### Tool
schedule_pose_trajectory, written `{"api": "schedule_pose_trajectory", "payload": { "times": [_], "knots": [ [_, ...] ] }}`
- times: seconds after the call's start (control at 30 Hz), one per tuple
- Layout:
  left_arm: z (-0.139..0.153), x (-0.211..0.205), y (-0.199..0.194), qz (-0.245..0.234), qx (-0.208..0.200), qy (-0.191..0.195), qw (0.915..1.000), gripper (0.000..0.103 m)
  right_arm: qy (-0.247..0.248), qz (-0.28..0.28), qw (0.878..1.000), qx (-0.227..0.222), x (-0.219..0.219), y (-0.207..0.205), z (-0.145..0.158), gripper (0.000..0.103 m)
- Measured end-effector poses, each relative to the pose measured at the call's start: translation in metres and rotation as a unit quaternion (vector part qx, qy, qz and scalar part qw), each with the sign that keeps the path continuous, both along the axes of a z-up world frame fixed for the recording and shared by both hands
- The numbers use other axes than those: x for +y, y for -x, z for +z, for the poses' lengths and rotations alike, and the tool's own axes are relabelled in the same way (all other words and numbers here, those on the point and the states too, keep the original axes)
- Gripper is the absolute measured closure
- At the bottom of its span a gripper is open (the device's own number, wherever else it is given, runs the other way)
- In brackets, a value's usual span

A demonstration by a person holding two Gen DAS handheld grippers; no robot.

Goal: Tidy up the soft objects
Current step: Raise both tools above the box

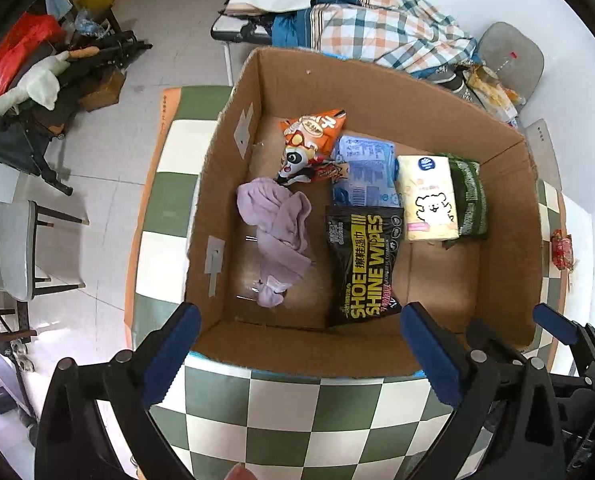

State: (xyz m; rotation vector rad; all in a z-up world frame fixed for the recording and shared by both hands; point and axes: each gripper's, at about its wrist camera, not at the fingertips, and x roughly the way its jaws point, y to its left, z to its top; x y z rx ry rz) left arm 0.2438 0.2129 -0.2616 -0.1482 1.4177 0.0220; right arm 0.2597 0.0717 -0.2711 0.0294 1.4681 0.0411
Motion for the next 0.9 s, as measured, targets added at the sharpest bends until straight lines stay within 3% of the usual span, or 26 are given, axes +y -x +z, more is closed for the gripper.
{"api": "schedule_pose_trajectory", "payload": {
  "times": [0.17, 0.5, 0.67, 0.9],
  "knots": [
    [0.032, -0.005, 0.018, -0.006, -0.041, -0.027, 0.9988, 0.000, 0.002, -0.001, 1.000, -0.022, -0.008, 0.016, 0.024, 0.000],
    [0.107, -0.018, 0.075, -0.010, -0.114, -0.030, 0.9930, 0.000, -0.014, 0.003, 0.995, -0.098, -0.029, 0.070, 0.117, 0.000],
    [0.131, -0.021, 0.095, -0.006, -0.128, -0.030, 0.9913, 0.000, -0.034, 0.004, 0.992, -0.118, -0.035, 0.091, 0.147, 0.000],
    [0.150, -0.041, 0.107, -0.014, -0.136, -0.045, 0.9896, 0.000, -0.064, 0.003, 0.990, -0.125, -0.052, 0.106, 0.162, 0.000]
  ]
}}
